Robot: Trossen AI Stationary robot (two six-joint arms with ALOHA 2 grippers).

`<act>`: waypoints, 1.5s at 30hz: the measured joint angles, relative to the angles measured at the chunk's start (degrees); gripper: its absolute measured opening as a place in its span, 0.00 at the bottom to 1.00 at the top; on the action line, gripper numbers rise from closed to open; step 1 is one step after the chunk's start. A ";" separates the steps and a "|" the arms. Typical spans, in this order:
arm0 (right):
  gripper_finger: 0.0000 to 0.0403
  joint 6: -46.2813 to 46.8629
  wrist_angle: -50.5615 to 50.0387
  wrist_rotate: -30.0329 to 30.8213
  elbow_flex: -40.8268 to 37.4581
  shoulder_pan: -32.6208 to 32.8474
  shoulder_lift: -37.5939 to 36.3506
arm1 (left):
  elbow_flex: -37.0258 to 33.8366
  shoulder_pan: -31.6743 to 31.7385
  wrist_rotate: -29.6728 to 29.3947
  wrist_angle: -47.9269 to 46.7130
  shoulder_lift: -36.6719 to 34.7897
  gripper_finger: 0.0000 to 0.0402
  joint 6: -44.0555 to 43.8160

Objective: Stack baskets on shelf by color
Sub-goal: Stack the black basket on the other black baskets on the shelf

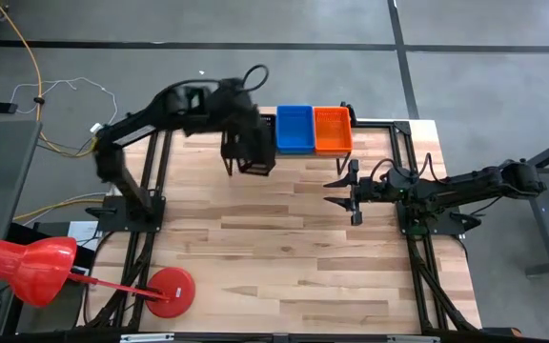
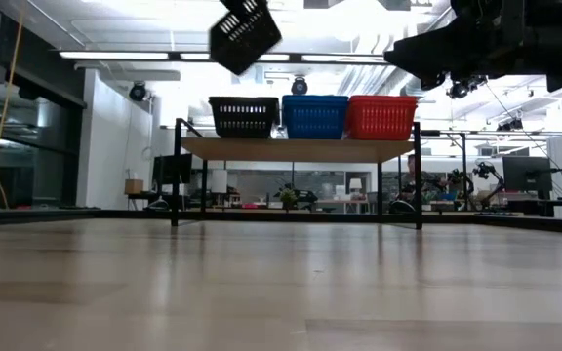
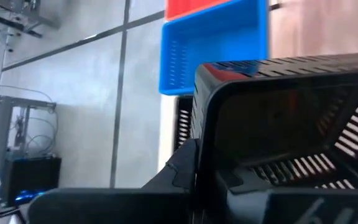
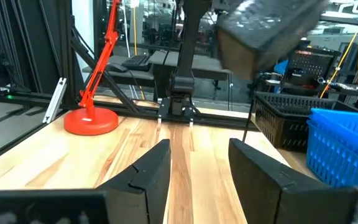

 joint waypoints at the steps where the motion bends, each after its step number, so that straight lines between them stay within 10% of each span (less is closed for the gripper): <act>1: 0.37 0.00 -0.40 0.00 0.00 0.02 0.00 | 2.27 0.69 0.00 -0.60 1.84 0.00 0.77; 7: 0.37 0.02 -1.83 0.00 0.00 -0.01 0.00 | 10.59 3.13 -1.06 -1.62 9.50 0.00 4.53; 45: 0.37 0.44 -2.31 0.00 0.00 0.02 0.00 | 10.46 3.52 -13.67 -6.39 14.61 0.02 7.28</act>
